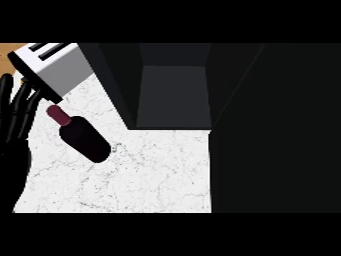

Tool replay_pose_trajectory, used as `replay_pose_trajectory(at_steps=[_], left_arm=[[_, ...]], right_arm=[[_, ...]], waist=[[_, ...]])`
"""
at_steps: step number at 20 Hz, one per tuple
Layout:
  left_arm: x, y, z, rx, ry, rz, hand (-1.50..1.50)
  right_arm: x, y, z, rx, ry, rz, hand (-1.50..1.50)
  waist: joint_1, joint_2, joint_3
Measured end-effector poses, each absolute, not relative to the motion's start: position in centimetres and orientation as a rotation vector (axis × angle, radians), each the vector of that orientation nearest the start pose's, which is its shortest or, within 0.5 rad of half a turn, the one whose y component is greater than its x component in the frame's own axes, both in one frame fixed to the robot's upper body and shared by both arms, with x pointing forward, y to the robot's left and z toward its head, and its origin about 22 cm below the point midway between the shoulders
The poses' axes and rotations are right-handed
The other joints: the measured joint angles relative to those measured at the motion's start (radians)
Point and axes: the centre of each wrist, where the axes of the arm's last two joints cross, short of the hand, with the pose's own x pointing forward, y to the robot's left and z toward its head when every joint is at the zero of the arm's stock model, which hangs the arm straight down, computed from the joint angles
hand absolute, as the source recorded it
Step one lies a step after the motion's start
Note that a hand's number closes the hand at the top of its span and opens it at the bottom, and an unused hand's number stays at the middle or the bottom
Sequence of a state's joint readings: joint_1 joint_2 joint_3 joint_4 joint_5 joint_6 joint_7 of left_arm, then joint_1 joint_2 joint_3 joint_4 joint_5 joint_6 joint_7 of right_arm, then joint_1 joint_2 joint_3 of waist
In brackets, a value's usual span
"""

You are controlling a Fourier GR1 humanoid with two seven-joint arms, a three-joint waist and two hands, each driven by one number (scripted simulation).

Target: Pick up the wine, place it into the cabinet and close the cabinet

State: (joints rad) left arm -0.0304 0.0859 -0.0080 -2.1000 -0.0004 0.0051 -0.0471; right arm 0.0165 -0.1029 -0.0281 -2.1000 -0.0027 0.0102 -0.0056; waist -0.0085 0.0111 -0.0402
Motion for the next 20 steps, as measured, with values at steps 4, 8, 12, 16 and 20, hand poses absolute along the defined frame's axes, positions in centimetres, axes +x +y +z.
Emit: replay_pose_trajectory(at_steps=[4, 8, 12, 16, 20], left_arm=[[23.6, 24.5, 12.5, -0.04, -2.133, -0.097, -1.5], [26.2, 25.9, 11.4, -0.217, -1.998, -0.031, -1.5], [28.5, 26.2, 11.5, -0.394, -1.846, 0.059, -1.5], [30.7, 27.2, 12.8, -0.479, -1.767, 0.105, -1.5], [32.4, 26.1, 13.3, -0.515, -1.726, 0.116, -1.5]], right_arm=[[19.9, -24.7, 12.7, -0.099, -2.096, 0.101, -1.5], [18.8, -23.8, 12.5, 0.015, -2.062, 0.139, -1.5], [17.9, -23.4, 12.6, 0.148, -1.973, 0.194, -1.5], [16.7, -23.8, 13.5, 0.192, -1.937, 0.203, -1.5], [16.0, -24.0, 14.4, 0.206, -1.926, 0.21, -1.5]], waist=[[-0.004, -0.006, 0.025], [-0.02, -0.003, 0.033], [-0.02, -0.006, 0.037], [-0.01, -0.009, 0.039], [-0.003, -0.011, 0.04]])
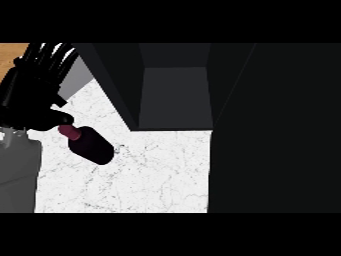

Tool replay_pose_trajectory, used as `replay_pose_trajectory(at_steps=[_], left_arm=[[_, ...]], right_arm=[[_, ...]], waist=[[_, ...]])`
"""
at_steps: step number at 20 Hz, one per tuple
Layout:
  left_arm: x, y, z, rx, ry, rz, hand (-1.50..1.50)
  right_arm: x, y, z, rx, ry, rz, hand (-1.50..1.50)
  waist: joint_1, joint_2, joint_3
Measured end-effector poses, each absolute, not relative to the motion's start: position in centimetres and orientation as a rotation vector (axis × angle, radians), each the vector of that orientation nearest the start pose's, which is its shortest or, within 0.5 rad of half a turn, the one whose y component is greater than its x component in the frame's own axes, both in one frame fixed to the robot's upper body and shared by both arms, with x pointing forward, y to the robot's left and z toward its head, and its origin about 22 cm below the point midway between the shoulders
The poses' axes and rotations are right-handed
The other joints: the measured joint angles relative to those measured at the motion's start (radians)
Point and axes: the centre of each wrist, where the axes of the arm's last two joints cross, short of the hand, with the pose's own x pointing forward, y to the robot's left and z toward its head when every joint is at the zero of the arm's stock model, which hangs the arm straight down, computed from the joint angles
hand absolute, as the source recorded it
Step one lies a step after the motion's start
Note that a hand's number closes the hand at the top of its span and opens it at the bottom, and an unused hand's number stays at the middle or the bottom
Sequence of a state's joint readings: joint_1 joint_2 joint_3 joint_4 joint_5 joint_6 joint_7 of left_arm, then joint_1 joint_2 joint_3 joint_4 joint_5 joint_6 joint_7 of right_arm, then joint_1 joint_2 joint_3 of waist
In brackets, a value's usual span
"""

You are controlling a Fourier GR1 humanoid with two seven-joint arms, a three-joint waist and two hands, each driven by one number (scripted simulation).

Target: Pick up the wine, place it into the cabinet and close the cabinet

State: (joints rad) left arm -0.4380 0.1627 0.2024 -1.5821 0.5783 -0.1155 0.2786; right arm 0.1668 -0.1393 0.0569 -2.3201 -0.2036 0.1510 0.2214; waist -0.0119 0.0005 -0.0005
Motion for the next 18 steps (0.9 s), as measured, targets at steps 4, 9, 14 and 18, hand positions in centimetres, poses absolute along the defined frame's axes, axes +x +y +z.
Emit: replay_pose_trajectory(at_steps=[4, 9, 14, 18], left_arm=[[32.4, 25.9, 14.1, -0.523, -1.718, 0.122, -1.5], [32.4, 26.4, 14.7, -0.527, -1.711, 0.123, -1.5], [32.0, 26.6, 14.2, -0.517, -1.711, 0.123, -1.5], [31.3, 26.5, 14.1, -0.5, -1.711, 0.122, -1.5]], right_arm=[[15.2, -23.6, 14.9, 0.216, -1.919, 0.206, -1.5], [15.3, -24.1, 15.5, 0.214, -1.917, 0.207, -1.5], [15.0, -23.6, 15.8, 0.223, -1.908, 0.216, -1.5], [14.9, -23.5, 15.7, 0.231, -1.902, 0.216, -1.5]], waist=[[0.005, -0.001, 0.001], [0.007, -0.001, 0.001], [0.008, -0.001, 0.001], [0.009, -0.001, 0.001]])
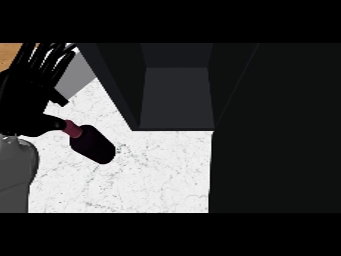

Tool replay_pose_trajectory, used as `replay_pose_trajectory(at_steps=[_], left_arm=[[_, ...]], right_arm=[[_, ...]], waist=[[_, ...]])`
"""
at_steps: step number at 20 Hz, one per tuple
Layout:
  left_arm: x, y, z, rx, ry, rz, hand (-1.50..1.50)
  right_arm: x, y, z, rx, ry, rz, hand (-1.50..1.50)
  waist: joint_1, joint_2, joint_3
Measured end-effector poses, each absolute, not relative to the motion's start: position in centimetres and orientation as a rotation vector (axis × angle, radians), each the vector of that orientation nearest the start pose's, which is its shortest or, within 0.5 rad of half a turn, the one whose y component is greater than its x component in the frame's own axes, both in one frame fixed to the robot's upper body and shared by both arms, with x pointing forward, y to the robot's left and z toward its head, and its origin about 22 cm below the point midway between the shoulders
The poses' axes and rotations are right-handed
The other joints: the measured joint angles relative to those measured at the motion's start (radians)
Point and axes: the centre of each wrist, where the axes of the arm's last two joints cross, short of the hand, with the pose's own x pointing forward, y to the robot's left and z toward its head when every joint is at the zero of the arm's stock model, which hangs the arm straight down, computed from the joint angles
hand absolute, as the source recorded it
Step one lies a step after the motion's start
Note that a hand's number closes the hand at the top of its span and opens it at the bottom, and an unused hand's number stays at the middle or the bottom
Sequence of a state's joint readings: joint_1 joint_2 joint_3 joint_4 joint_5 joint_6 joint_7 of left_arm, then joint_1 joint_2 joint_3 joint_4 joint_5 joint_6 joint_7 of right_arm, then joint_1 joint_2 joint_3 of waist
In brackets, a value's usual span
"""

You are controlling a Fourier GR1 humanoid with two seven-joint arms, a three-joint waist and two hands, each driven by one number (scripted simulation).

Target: Pick up the wine, place it into the cabinet and close the cabinet

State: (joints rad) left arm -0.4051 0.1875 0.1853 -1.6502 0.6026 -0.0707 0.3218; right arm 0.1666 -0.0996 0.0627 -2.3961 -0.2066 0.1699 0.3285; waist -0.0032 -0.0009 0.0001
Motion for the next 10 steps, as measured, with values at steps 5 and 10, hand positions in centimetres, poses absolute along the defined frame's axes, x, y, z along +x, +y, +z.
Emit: replay_pose_trajectory(at_steps=[5, 10], left_arm=[[30.9, 26.8, 13.4, -0.466, -1.693, 0.122, -1.5], [30.1, 28.5, 12.4, -0.419, -1.674, 0.138, -1.5]], right_arm=[[15.3, -23.6, 16.3, 0.221, -1.894, 0.211, -1.5], [15.7, -24.2, 16.9, 0.186, -1.896, 0.217, -1.5]], waist=[[0.0, 0.0, 0.0], [0.001, 0.0, 0.0]])
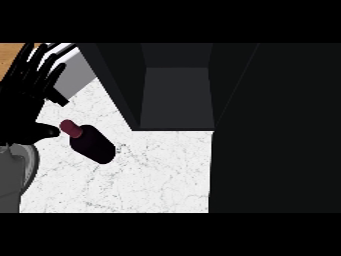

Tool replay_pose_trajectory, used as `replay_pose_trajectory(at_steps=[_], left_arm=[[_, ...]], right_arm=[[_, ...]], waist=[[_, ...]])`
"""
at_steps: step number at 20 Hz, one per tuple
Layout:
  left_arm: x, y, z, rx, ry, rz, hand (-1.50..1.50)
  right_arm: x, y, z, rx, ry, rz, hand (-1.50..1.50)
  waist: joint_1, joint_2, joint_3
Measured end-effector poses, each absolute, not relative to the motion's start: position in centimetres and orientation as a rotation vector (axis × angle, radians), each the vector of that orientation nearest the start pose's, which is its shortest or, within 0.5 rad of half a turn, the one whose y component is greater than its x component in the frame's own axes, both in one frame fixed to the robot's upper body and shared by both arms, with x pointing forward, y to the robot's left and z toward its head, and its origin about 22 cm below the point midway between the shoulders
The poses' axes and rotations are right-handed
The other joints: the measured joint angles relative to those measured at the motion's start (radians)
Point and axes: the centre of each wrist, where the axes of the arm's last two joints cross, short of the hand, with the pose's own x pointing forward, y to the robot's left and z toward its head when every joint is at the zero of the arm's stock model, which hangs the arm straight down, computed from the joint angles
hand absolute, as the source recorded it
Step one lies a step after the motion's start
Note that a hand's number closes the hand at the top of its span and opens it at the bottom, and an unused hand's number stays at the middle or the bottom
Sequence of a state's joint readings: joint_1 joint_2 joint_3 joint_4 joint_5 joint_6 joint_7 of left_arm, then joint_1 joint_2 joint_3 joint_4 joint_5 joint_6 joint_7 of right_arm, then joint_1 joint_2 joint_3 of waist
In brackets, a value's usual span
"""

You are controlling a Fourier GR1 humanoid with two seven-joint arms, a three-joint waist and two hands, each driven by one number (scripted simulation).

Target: Pick up the wine, place it into the cabinet and close the cabinet

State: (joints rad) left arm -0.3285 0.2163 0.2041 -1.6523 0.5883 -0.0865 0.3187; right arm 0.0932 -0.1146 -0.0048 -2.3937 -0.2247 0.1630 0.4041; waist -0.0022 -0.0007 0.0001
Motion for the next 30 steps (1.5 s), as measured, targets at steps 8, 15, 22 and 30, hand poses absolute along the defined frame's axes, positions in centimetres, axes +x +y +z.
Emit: replay_pose_trajectory(at_steps=[8, 15, 22, 30], left_arm=[[29.4, 30.1, 10.2, -0.349, -1.652, 0.151, -1.5], [29.3, 32.6, 7.4, -0.304, -1.629, 0.134, -1.5], [28.7, 33.8, 3.9, -0.277, -1.594, 0.13, -1.5], [28.1, 35.2, 0.5, -0.248, -1.556, 0.129, -1.5]], right_arm=[[15.4, -23.8, 16.4, 0.212, -1.894, 0.221, -1.5], [15.8, -23.2, 16.2, 0.216, -1.908, 0.218, -1.5], [15.5, -23.4, 16.8, 0.21, -1.906, 0.214, -1.5], [15.4, -23.1, 16.6, 0.221, -1.897, 0.227, -1.5]], waist=[[-0.001, 0.0, 0.0], [0.0, 0.001, 0.0], [-0.001, 0.001, 0.0], [-0.002, 0.001, 0.0]])
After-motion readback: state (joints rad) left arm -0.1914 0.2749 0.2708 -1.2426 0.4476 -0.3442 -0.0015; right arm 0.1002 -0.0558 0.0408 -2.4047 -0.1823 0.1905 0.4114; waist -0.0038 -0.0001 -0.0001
